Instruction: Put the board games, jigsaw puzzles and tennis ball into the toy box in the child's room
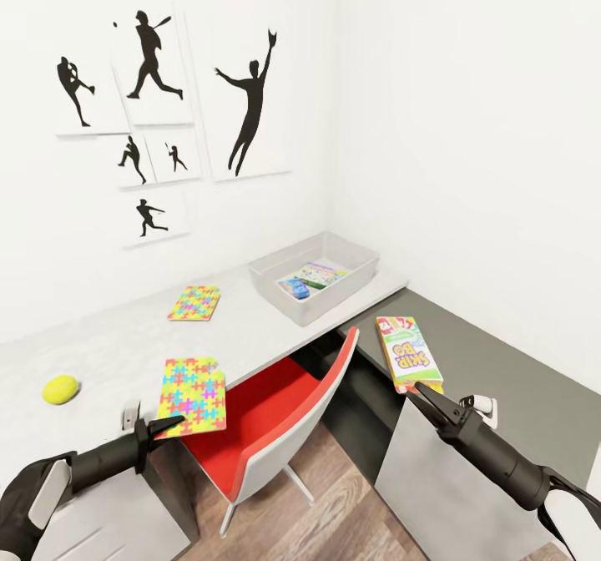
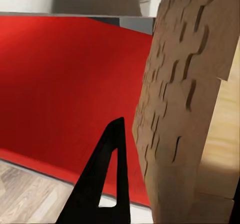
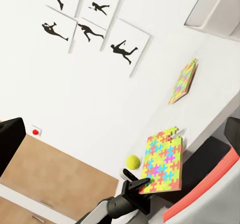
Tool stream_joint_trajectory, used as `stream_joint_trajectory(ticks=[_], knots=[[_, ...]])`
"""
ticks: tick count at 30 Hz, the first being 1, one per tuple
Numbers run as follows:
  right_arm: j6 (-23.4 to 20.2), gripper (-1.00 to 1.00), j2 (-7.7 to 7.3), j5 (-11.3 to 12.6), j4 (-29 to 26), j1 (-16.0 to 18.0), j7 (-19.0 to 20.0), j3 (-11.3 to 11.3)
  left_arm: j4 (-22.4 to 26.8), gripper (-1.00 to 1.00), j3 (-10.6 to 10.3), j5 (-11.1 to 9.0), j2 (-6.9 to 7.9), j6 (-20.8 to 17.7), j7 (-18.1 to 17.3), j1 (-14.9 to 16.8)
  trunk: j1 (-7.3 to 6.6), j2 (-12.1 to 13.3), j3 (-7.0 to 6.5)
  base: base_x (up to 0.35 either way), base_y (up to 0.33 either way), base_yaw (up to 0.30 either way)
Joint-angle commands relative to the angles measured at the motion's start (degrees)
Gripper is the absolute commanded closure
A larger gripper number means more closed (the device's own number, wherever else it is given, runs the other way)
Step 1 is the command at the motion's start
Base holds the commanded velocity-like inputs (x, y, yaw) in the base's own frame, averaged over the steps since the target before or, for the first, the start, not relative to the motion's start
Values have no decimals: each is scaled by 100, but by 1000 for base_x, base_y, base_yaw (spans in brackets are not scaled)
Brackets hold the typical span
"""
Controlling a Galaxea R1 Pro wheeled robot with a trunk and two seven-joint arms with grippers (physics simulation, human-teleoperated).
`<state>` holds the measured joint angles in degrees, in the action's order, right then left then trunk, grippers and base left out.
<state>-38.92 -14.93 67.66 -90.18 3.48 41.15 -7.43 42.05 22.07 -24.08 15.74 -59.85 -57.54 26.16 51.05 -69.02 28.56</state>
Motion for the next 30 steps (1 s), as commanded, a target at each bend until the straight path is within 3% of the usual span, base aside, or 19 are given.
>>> stream_joint_trajectory(ticks=[1, 9, 17, 20, 26, 30], knots=[[-37, -100, -1, 28, 0, 4, -2, -4, 0, 100, 8, 87, 0, -15, -36, 3, -23, 38, -13, 0, 0, 0], [-37, -100, 7, 32, 0, 4, -2, -4, 47, 100, -24, 87, 8, -15, -57, 210, -67, 119, -49, 0, 0, 0], [-37, -100, 4, 29, 0, 4, -2, -4, 58, 100, -40, 91, 8, -15, -114, 256, -242, 439, -192, 0, 0, 0], [-37, -100, 2, 28, 0, 4, -2, -4, 94, 100, -91, 94, 8, -15, -352, 260, -308, 560, -246, 0, 0, 0], [-42, -100, 5, 28, 0, 19, -9, -4, 484, 100, -981, 123, 85, -15, -1503, 258, -440, 800, -354, 0, 0, 0], [-32, -100, 7, 28, 0, 21, -6, -2, 617, 100, -1371, 122, 199, -15, -1880, 258, -528, 961, -426, 0, 0, 0]])
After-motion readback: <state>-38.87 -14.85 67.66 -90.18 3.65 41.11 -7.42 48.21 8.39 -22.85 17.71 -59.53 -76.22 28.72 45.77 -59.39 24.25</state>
